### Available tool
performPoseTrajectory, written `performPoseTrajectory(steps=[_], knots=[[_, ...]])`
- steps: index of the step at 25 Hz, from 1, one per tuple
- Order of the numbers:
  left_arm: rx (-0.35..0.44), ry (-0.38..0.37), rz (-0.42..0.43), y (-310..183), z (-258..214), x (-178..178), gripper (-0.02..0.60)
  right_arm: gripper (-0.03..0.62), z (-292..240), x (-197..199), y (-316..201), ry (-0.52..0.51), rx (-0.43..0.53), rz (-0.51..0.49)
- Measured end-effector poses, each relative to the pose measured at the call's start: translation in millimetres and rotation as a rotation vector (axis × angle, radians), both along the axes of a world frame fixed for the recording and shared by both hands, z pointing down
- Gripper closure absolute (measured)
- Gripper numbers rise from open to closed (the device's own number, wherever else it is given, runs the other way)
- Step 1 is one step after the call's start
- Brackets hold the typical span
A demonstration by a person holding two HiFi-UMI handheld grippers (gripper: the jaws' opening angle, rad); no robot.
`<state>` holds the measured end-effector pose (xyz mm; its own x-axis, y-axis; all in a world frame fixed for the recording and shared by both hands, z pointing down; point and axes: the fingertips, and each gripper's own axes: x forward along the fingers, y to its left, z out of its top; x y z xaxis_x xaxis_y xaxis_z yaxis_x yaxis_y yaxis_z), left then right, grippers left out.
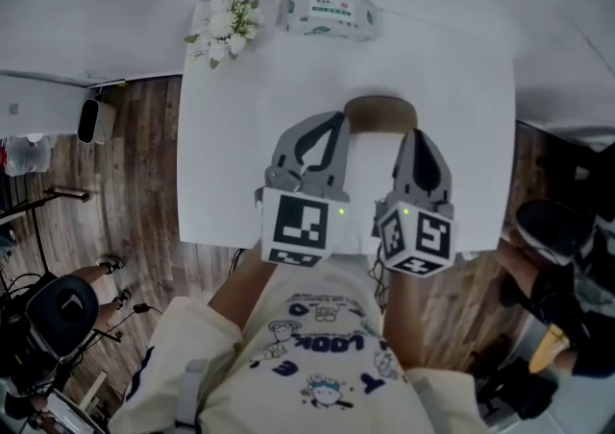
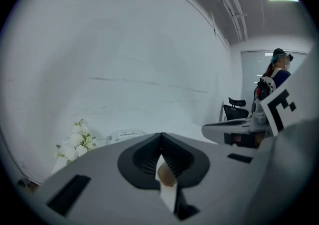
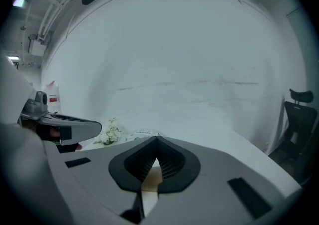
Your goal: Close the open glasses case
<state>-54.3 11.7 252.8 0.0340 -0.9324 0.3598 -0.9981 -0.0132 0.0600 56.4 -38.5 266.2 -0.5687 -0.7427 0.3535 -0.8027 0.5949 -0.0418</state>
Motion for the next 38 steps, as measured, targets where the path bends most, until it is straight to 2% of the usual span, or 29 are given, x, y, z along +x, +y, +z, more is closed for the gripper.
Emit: performPoseTrajectory(steps=[10,15,38], knots=[[0.062,-0.039,0.005,12.1,-25.6,-4.2,0.580,0.594,-29.7,13.7,18.0,-0.021,0.101,0.064],[0.077,-0.040,-0.003,14.7,-31.4,-10.1,0.580,0.594,-36.1,20.7,19.4,-0.026,0.110,0.097],[0.089,-0.077,-0.014,15.3,-40.5,-13.1,0.580,0.594,-41.0,27.3,14.2,-0.018,0.104,0.114]])
